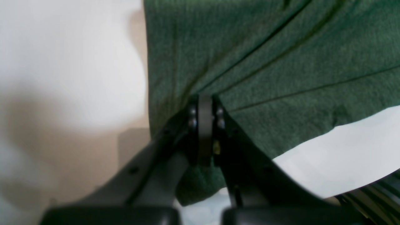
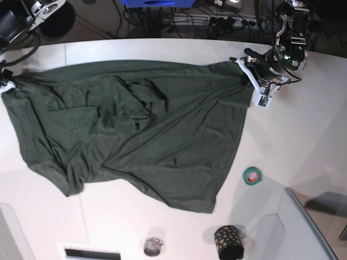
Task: Layout the t-shirt on the table in an organized manner, then fold the t-shirt properly
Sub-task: 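Pull the shirt taut between both grippers, then release the left gripper and grasp the shirt middle with the right gripper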
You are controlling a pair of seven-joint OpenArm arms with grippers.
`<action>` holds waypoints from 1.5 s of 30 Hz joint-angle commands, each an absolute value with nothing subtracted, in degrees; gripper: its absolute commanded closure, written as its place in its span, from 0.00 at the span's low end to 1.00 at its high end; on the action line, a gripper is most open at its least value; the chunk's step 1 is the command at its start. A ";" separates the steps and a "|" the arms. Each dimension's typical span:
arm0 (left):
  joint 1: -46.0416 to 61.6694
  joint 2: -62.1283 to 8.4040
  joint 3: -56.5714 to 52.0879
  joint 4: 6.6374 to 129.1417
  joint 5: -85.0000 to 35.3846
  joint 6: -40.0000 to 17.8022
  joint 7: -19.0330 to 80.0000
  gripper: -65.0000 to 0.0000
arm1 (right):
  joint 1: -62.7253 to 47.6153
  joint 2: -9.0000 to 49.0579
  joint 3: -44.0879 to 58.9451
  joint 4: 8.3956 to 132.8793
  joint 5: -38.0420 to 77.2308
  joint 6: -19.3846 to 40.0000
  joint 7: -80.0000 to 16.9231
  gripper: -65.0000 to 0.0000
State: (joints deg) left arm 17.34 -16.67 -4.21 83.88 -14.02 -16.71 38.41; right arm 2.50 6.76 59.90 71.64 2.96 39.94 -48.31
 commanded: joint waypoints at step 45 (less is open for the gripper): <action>27.21 -17.10 -37.23 92.70 -13.32 -31.96 43.21 1.00 | -4.97 -1.10 5.58 83.38 3.47 38.02 -38.81 0.43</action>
